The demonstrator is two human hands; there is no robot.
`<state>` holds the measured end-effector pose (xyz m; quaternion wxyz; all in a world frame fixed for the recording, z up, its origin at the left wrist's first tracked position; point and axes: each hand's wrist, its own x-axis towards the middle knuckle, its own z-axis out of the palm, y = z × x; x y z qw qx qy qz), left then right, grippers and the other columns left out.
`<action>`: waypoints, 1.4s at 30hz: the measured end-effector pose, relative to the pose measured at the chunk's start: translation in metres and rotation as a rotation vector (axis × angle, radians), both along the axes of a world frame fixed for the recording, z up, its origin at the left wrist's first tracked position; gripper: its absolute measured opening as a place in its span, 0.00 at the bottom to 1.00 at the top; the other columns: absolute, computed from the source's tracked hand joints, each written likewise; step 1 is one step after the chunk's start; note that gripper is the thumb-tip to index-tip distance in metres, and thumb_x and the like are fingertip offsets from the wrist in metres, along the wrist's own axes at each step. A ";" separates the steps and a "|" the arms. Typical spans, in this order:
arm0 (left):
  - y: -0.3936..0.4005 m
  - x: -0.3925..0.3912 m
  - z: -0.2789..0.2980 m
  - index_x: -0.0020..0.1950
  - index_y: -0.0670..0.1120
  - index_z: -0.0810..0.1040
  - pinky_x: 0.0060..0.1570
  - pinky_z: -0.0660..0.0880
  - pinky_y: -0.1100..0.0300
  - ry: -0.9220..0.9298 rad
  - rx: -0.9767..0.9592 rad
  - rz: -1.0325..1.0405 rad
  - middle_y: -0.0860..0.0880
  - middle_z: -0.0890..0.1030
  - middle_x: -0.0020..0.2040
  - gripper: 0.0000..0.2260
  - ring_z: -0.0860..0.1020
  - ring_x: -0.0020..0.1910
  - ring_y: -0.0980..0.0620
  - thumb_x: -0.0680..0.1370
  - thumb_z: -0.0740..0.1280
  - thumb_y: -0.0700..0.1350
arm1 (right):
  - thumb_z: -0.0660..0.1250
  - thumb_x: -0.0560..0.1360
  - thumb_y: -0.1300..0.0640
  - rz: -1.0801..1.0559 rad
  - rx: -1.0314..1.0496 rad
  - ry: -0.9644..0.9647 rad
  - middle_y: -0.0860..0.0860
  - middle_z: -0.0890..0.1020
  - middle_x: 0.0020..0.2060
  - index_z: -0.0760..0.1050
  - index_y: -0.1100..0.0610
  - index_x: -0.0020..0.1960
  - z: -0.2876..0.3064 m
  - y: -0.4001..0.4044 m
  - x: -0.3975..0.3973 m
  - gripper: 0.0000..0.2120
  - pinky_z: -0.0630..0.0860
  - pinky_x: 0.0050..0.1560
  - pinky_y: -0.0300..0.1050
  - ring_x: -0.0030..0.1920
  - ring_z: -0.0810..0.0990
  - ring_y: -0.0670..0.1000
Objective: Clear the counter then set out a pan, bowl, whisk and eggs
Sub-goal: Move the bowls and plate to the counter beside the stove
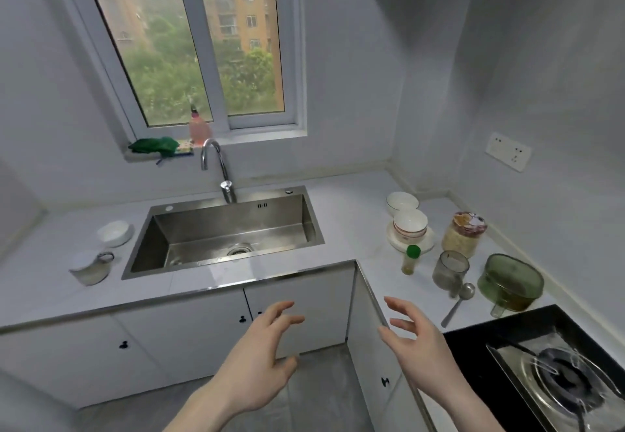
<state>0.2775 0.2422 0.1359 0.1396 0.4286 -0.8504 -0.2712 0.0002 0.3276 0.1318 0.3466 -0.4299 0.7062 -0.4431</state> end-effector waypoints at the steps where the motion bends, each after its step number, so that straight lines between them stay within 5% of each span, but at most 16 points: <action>1: -0.010 -0.002 -0.001 0.72 0.62 0.67 0.70 0.59 0.69 0.002 0.003 0.023 0.66 0.55 0.77 0.24 0.59 0.76 0.63 0.77 0.66 0.52 | 0.72 0.77 0.54 0.022 -0.003 0.003 0.36 0.76 0.64 0.74 0.40 0.66 0.000 -0.017 -0.005 0.20 0.76 0.50 0.31 0.62 0.75 0.36; 5: -0.041 -0.001 -0.010 0.72 0.62 0.67 0.69 0.58 0.70 -0.018 0.028 0.077 0.66 0.55 0.77 0.24 0.59 0.76 0.64 0.76 0.66 0.52 | 0.73 0.76 0.51 0.093 0.021 -0.019 0.38 0.78 0.63 0.74 0.38 0.65 -0.006 -0.069 -0.013 0.20 0.80 0.61 0.44 0.62 0.77 0.39; 12: -0.126 0.006 -0.025 0.69 0.65 0.68 0.68 0.66 0.67 -0.011 0.064 0.105 0.68 0.56 0.75 0.23 0.64 0.72 0.64 0.74 0.66 0.54 | 0.73 0.76 0.52 0.110 0.045 0.019 0.36 0.77 0.62 0.74 0.38 0.64 -0.014 -0.148 -0.026 0.19 0.77 0.51 0.33 0.59 0.78 0.38; 18: -0.223 -0.027 -0.033 0.68 0.64 0.68 0.66 0.63 0.70 -0.037 0.056 -0.046 0.68 0.57 0.75 0.23 0.65 0.72 0.64 0.73 0.66 0.53 | 0.73 0.76 0.54 -0.047 0.074 0.009 0.37 0.77 0.63 0.74 0.40 0.65 -0.029 -0.205 -0.039 0.20 0.76 0.49 0.32 0.59 0.79 0.39; 30: -0.369 -0.205 -0.050 0.72 0.58 0.68 0.68 0.67 0.62 -0.165 0.145 -0.447 0.59 0.62 0.76 0.23 0.70 0.70 0.56 0.77 0.65 0.53 | 0.72 0.76 0.54 -0.426 0.171 -0.009 0.32 0.77 0.60 0.73 0.36 0.62 -0.045 -0.220 -0.109 0.19 0.73 0.47 0.30 0.59 0.79 0.40; 42: -0.440 -0.344 -0.102 0.73 0.51 0.70 0.52 0.77 0.60 -0.131 0.525 -0.287 0.52 0.70 0.72 0.25 0.77 0.62 0.52 0.76 0.70 0.47 | 0.76 0.71 0.49 -0.533 0.230 -0.027 0.39 0.79 0.59 0.75 0.37 0.63 -0.066 -0.246 -0.188 0.22 0.79 0.57 0.42 0.54 0.81 0.39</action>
